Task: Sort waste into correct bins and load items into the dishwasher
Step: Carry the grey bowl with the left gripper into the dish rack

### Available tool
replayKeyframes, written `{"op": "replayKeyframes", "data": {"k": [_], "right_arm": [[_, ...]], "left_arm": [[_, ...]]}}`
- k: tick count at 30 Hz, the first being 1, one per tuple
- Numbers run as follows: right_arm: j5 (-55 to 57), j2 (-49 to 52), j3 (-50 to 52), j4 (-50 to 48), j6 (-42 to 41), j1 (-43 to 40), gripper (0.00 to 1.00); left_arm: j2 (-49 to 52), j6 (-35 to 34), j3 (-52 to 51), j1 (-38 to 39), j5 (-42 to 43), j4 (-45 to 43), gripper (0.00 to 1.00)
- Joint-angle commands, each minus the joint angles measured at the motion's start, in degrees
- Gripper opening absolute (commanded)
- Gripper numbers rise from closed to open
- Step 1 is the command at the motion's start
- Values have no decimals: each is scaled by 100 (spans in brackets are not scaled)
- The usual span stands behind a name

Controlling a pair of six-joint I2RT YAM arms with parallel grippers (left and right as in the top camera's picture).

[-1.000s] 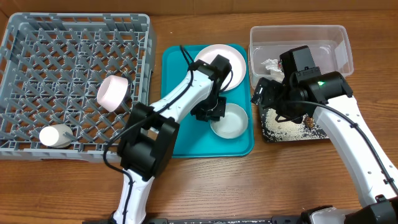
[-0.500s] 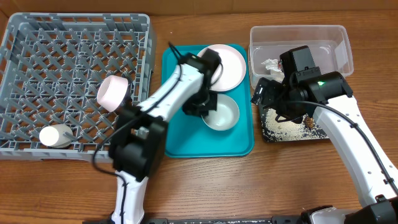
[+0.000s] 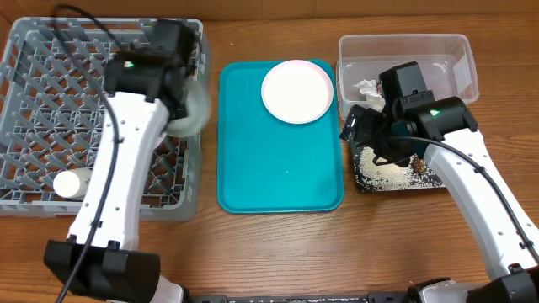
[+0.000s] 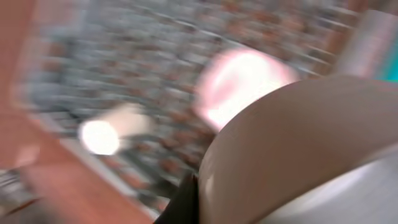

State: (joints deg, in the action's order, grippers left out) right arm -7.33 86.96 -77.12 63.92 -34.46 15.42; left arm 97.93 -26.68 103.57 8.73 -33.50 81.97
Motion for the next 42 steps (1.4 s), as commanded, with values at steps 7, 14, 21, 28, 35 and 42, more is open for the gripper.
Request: {"op": "replayKeyframes", "data": {"k": [7, 14, 21, 28, 35, 42], "right_arm": [[-31, -81, -11, -22, 17, 4, 100], [-28, -81, -11, -63, 17, 4, 100], [-28, -81, -11, -63, 15, 4, 100], [-28, -81, -11, -61, 17, 4, 100], [-31, -81, -11, -59, 15, 4, 100], [-28, -81, -11, -61, 15, 4, 100]], "left_arm": [[387, -83, 39, -909, -2411, 48, 4], [636, -81, 39, -1753, -1904, -173, 4], [680, -55, 39, -2520, -1749, -531, 4], [697, -55, 39, -2549, -2347, -1038, 4], [756, 197, 37, -2559, -2385, -1504, 4], [960, 1106, 37, -2592, -1078, -1434, 7]]}}
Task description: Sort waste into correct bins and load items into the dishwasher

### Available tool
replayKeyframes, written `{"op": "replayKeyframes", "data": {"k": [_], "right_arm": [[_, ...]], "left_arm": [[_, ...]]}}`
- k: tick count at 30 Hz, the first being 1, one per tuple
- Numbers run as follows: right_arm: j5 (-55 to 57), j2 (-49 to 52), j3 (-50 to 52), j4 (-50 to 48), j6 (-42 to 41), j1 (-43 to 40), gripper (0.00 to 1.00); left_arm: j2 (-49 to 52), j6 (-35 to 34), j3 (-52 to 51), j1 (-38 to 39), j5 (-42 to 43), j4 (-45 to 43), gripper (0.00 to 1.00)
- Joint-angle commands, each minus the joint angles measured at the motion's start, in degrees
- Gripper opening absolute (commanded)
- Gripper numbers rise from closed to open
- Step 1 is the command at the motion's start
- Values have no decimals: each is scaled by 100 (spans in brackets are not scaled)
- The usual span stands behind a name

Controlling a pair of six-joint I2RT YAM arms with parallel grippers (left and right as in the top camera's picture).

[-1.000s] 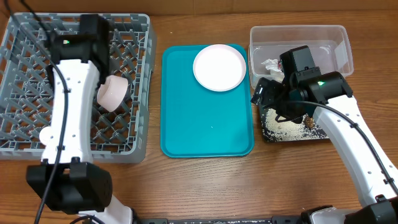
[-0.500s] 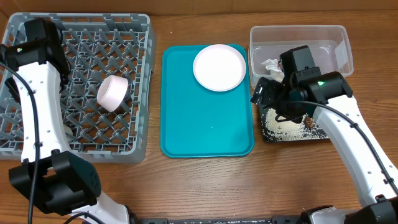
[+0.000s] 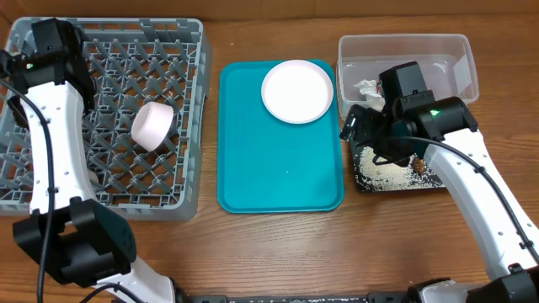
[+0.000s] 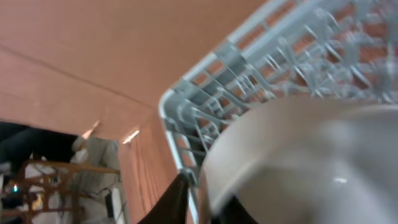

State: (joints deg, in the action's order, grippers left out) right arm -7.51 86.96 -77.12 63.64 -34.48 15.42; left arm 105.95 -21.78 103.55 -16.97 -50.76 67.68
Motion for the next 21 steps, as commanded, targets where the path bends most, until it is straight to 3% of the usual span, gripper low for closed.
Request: {"op": "replayKeyframes", "data": {"k": [1, 14, 21], "right_arm": [[-11, -81, -11, -33, 17, 4, 100], [-11, -81, -11, -33, 17, 4, 100], [-11, -81, -11, -17, 17, 4, 100]], "left_arm": [[157, 658, 39, -22, 688, -28, 4], [157, 680, -39, 105, -632, -649, 4], [160, 2100, -494, 334, -1419, -1622, 4]]}}
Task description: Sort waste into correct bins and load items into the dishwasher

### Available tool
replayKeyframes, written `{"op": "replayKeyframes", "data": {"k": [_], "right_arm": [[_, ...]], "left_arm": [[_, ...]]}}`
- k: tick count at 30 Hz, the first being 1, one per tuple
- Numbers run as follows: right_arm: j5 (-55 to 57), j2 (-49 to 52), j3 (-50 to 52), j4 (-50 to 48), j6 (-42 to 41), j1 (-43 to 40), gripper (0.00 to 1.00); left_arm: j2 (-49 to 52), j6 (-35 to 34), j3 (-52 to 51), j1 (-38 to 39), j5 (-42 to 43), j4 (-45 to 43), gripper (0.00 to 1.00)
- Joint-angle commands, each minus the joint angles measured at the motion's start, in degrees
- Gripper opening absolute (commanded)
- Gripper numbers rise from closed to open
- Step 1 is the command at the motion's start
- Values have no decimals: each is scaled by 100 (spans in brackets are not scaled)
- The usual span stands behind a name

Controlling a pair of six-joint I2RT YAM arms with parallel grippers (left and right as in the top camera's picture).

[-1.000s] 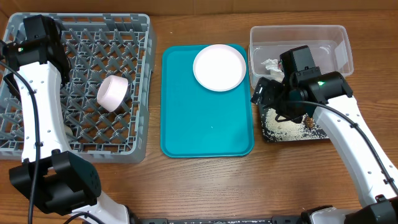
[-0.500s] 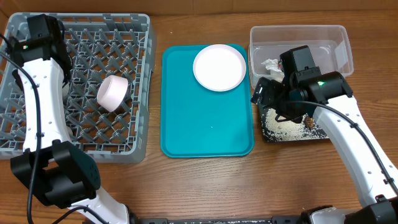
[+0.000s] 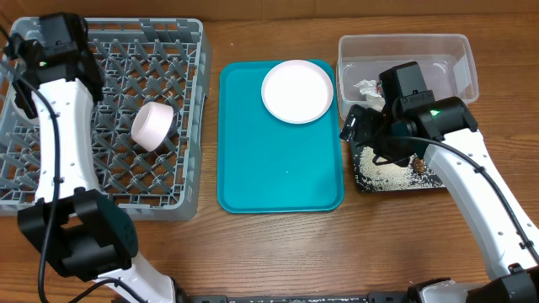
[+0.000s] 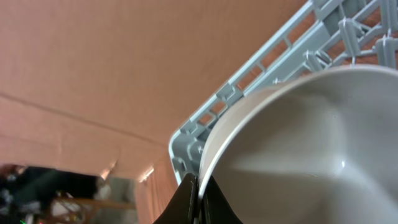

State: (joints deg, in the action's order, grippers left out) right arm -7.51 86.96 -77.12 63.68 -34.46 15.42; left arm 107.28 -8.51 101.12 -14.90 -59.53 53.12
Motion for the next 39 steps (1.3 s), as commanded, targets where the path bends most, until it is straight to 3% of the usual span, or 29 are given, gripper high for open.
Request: {"op": "replayKeyframes", "data": {"k": [1, 11, 24, 39], "right_arm": [[-11, -81, -11, -20, 15, 4, 100], [-13, -81, -11, -15, 15, 4, 100], [-13, -81, -11, -20, 15, 4, 100], [-13, -81, -11, -15, 15, 4, 100]], "left_arm": [[26, 901, -382, 179, -671, -328, 4], [26, 2520, -1663, 334, -833, -2116, 4], [26, 2905, -2247, 614, -667, -2911, 4], [28, 4328, -2352, 592, -688, -3921, 4]]}}
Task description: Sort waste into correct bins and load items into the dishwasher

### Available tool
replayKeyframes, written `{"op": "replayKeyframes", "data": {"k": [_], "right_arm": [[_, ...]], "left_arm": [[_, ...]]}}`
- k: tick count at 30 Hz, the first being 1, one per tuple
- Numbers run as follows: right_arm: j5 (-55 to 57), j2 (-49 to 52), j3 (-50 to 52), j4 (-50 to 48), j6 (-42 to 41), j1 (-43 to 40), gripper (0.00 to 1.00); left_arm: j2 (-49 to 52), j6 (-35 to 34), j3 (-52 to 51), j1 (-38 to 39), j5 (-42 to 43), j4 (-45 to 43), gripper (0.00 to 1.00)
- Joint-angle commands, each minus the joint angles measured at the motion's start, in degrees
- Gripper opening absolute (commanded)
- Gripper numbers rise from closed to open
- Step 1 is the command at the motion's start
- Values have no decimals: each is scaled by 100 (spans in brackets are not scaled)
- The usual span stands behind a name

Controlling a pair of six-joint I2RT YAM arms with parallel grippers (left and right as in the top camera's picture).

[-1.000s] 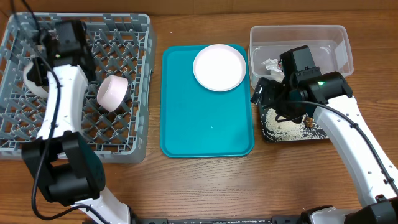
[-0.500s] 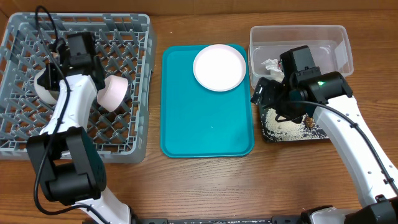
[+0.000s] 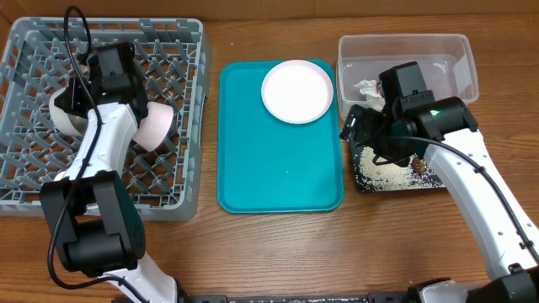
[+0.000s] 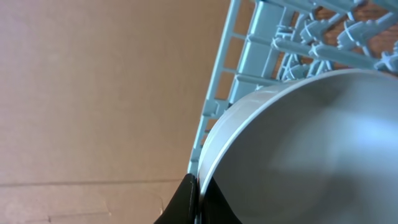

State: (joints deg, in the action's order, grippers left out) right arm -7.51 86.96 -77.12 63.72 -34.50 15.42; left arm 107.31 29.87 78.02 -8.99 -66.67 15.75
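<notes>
My left gripper point(image 4: 198, 186) is shut on the rim of a white bowl point(image 4: 311, 143), which fills most of the left wrist view. From overhead the bowl point(image 3: 61, 114) sits tilted over the left part of the grey dish rack point(image 3: 181, 50), under my left gripper point(image 3: 80, 101). A pink cup point(image 3: 157, 127) lies on its side in the rack. A white plate point(image 3: 296, 91) rests at the back of the teal tray point(image 3: 278, 168). My right gripper point(image 3: 360, 126) hangs over the black tray of crumbs point(image 3: 392, 175); its jaws are too small to read.
A clear plastic bin point(image 3: 446, 59) with crumpled paper point(image 3: 365, 87) stands at the back right, behind the black tray. The rack's light blue wall point(image 4: 217, 81) shows against the brown table in the left wrist view.
My left arm has swung from the rack's back left corner toward its middle, and the bowl now shows over the left part of the rack. The right arm has not moved.
My left gripper held the bowl at the rack's right edge, near the teal tray. Then it was at the rack's back left corner, still shut on the bowl, uncovering the pink cup. Now the bowl sits tilted over the rack's left part. The right arm stayed put.
</notes>
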Motion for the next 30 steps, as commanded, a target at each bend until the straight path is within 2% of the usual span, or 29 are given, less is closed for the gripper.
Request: {"op": "replayKeyframes", "data": {"k": [1, 14, 30], "right_arm": [[-13, -81, -11, -20, 20, 4, 100], [-13, -81, -11, 0, 20, 4, 100], [-11, -81, -11, -39, 22, 4, 100]], "left_arm": [[26, 570, -42, 2, 26, -271, 4], [136, 964, -42, -74, 107, -361, 4], [326, 1003, -42, 85, -129, -407, 4]]}}
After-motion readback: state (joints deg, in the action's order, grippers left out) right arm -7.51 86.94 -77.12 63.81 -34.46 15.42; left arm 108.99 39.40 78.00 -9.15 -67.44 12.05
